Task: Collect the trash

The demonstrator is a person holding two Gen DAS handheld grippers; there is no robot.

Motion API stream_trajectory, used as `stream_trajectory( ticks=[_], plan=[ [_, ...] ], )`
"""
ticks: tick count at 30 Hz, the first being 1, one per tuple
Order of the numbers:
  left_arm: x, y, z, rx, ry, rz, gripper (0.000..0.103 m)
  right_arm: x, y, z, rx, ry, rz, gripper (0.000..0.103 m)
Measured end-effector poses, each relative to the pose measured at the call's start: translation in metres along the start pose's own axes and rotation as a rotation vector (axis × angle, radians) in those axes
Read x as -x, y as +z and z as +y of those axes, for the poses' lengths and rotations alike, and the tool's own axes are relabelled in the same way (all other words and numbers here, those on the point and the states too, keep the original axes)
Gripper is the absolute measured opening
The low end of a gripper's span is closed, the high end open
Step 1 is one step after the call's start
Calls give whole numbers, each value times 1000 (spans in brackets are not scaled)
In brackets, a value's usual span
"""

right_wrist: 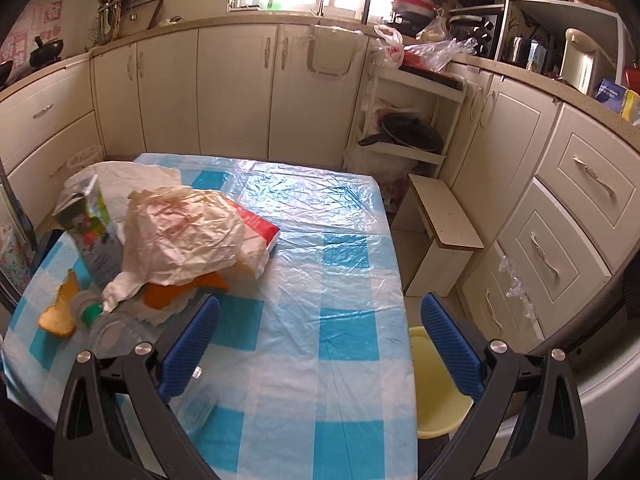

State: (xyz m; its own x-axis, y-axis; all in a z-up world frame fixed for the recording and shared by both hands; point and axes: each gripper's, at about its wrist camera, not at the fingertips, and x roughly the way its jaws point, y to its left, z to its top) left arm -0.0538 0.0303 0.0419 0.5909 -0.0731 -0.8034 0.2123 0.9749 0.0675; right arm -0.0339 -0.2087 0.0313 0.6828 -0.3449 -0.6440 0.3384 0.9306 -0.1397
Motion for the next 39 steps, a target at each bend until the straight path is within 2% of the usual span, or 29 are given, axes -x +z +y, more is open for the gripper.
stream_trajectory(
  ticks=[9,18,39],
  plan=[
    [55,-27,-19,-42,-60,-41,95,101,-22,0,-41,73,-76,97],
    [92,-44,-21,-66,-83,-85,95,159,-32,9,-25,92,-140,97],
    [109,-50,-4,-36,-88,-98,95,181,-42,21,10,102,-144,97]
  ],
)
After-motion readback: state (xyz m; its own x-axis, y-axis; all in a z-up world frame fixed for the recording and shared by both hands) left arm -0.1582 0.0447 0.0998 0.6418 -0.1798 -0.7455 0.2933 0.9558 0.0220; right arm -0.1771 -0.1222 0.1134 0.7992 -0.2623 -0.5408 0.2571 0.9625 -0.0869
